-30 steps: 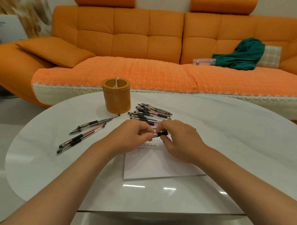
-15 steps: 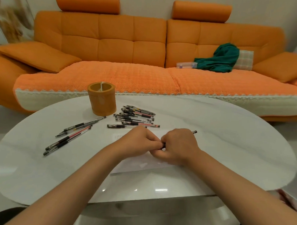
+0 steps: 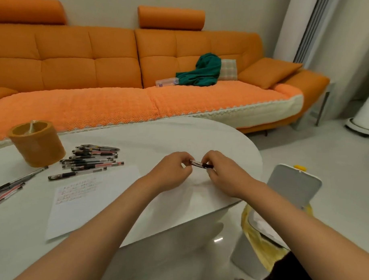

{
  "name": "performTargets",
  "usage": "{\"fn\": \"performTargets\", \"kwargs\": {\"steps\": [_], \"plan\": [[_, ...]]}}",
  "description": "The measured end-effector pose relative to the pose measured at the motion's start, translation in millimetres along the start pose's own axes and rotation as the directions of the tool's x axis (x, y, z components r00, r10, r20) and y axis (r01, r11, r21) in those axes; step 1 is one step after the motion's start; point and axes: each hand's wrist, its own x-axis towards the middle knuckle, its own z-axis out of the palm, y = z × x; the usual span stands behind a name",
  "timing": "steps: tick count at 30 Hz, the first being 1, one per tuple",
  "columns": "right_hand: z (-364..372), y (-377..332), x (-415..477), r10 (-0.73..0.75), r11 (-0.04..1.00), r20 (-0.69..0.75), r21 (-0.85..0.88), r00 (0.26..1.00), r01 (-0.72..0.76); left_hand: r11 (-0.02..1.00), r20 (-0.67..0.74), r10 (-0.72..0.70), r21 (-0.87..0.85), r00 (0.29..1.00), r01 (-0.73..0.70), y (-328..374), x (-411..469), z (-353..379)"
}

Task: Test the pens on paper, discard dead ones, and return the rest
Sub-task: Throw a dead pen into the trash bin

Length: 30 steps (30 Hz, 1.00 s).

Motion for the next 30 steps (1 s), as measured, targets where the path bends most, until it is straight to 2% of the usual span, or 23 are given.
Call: {"fn": "performTargets", "kwargs": {"steps": [4, 6, 9, 13, 18, 23, 26, 30], "plan": [[-30.8, 66.8, -32.4, 0.109, 0.993, -0.157, 0.057, 0.982, -0.101, 0.996, 0.042, 0.087, 0.03, 0.995, -0.088, 39.6, 27.2, 51.7], [-41.3, 95.1, -51.7, 0.205, 0.978, -0.238, 0.097, 0.949, -0.187, 0.992, 0.07, 0.103, 0.07, 0.992, -0.108, 56.7, 37.5, 75.9], [-45.1, 131.4, -76.6, 0.362, 0.931, -0.277, 0.15, 0.89, -0.332, 0.964, 0.088, 0.153, 0.206, 0.984, -0.168, 72.1, 51.1, 105.3], [-29.5, 169.2, -96.5, 0.481, 0.874, -0.187, 0.176, 0.857, -0.453, 0.905, 0.074, 0.217, 0.358, 0.973, -0.229, 81.0, 66.7, 131.3], [0.5, 205.2, -103.9, 0.586, 0.81, -0.018, 0.009, 0.81, -0.586, 0.896, 0.012, 0.226, 0.39, 0.974, -0.212, 84.1, 73.8, 150.8], [14.6, 218.6, -106.9, 0.637, 0.771, 0.12, -0.099, 0.761, -0.629, 0.893, 0.011, 0.227, 0.396, 0.974, -0.213, 81.8, 74.1, 152.1], [12.1, 212.1, -102.8, 0.639, 0.768, 0.09, -0.023, 0.764, -0.64, 0.897, 0.014, 0.228, 0.385, 0.974, -0.215, 80.4, 74.2, 151.9], [-7.9, 180.9, -89.6, 0.596, 0.796, -0.055, 0.175, 0.801, -0.579, 0.907, 0.027, 0.217, 0.365, 0.976, -0.212, 80.6, 70.9, 148.0]]}}
